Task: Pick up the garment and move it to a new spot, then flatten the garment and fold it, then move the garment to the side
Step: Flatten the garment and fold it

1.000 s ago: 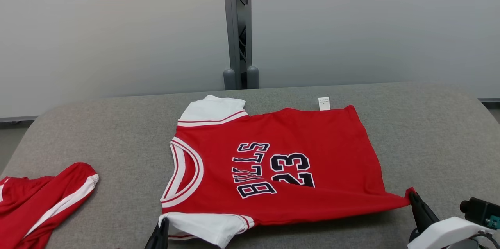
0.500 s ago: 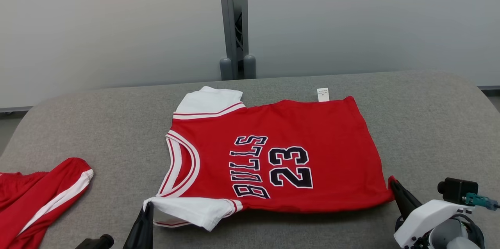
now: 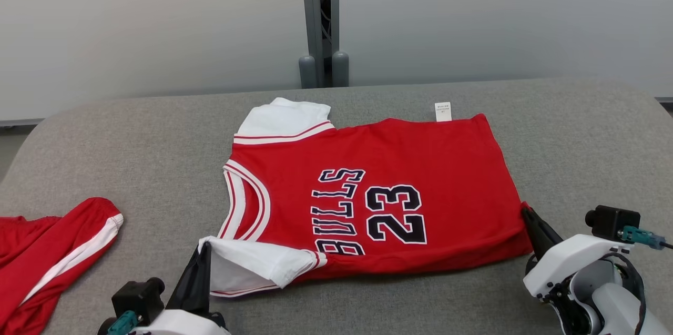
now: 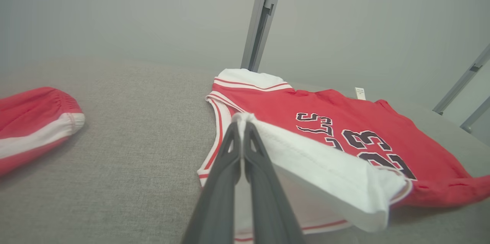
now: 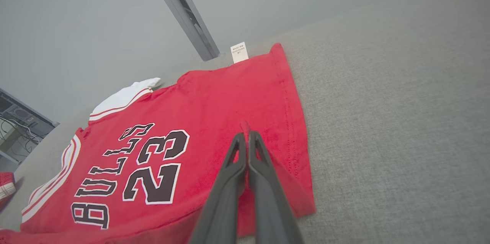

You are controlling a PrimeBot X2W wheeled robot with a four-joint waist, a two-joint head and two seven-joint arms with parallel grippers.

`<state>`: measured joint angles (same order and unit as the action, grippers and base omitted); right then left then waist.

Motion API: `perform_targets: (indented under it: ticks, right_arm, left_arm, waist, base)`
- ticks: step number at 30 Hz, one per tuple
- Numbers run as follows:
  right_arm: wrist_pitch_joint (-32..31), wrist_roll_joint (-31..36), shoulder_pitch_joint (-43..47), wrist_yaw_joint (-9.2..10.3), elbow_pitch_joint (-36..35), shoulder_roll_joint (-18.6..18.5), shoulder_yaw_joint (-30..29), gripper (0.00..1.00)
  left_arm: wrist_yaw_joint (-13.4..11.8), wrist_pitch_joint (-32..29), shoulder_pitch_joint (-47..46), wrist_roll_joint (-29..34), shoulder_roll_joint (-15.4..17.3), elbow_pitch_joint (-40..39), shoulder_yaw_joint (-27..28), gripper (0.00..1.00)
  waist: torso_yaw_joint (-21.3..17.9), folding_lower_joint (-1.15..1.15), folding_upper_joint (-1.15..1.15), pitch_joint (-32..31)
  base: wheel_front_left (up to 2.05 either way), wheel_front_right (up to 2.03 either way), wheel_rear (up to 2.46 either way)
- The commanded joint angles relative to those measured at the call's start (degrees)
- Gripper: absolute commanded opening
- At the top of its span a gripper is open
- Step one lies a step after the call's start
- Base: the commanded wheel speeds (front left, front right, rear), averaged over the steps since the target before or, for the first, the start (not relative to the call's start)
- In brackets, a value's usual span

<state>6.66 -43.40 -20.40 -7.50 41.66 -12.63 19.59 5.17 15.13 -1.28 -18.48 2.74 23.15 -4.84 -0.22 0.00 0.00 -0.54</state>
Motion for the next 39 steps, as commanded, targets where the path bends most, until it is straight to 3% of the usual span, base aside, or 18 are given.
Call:
perform_targets:
  ticks: [1,18,37,38,39]
  right_arm:
    - [0.64,-0.48,-0.98,0.02,0.49,-0.06,0.25,0.0]
    - [3.81,-3.53,-11.83,0.02,9.8,1.98,2.66,0.0]
    - [6.99,-6.98,-17.06,0.02,16.33,3.03,8.54,0.0]
    - [7.2,-7.09,-17.37,0.02,16.52,2.92,8.8,0.31]
    - [7.24,-7.27,-17.58,0.02,16.68,2.87,9.08,0.64]
  left_arm:
    - [0.09,0.01,-1.56,0.41,0.32,0.61,0.03,0.0]
    - [-0.36,0.01,-13.41,1.17,0.33,11.66,2.1,0.0]
    - [-1.66,0.01,-17.13,-0.45,0.33,14.74,2.44,0.0]
    - [-1.7,0.01,-17.11,-0.5,0.34,14.85,2.34,0.38]
    - [-1.87,0.01,-17.09,-0.65,0.34,14.93,2.27,0.86]
  waist:
    - [-0.24,0.0,0.0,0.52]
    - [-1.63,0.0,0.0,6.75]
    - [-1.44,0.0,0.0,9.82]
    - [-1.38,0.0,0.0,9.93]
    - [-1.29,0.0,0.0,10.01]
  base:
    - [0.0,0.0,0.0]
    - [0.0,0.0,0.0]
    - [0.0,0.0,0.0]
    - [0.0,0.0,0.0]
    - [0.0,0.0,0.0]
